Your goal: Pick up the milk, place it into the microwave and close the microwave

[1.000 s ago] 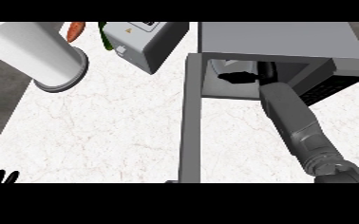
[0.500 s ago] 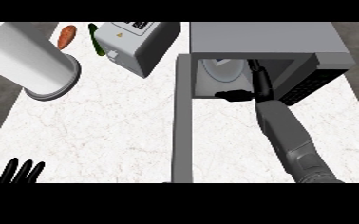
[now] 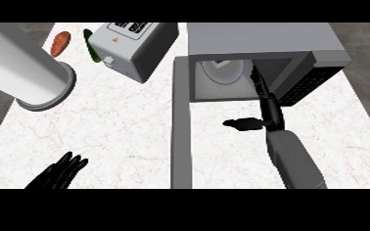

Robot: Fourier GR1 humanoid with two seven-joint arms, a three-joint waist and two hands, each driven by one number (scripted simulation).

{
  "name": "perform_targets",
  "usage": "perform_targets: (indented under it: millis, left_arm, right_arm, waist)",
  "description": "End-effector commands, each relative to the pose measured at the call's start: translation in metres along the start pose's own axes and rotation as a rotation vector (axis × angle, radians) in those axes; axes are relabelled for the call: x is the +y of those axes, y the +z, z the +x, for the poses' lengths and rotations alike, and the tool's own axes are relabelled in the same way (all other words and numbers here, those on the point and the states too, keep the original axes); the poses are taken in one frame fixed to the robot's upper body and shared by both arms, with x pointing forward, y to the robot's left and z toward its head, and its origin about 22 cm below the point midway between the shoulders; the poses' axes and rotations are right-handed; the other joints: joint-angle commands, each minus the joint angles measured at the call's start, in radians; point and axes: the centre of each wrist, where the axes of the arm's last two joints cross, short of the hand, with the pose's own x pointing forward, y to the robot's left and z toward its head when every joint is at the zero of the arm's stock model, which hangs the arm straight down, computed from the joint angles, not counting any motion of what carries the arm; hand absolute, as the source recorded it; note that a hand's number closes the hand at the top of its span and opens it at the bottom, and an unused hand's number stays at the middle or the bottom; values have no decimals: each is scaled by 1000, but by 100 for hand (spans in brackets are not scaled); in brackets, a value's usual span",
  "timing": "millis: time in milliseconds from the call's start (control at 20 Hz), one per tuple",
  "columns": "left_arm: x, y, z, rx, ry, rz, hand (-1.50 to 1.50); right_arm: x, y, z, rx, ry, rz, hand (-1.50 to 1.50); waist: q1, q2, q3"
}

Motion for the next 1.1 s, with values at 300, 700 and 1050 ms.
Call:
perform_targets:
  millis: [300,700,1050]
  left_arm:
    - [-33,-55,-15,91,-63,-169,150]
    - [-51,-105,-51,111,-167,-268,150]
    - [-82,-136,-96,280,-241,-570,150]
  right_arm:
    - [-17,86,20,-44,-53,-35,-150]
    - [-61,160,64,-31,15,-98,-150]
    - [-88,184,86,-37,60,-128,-150]
  waist:
    - [-4,6,0]
    - [4,12,0]
    - [0,16,1]
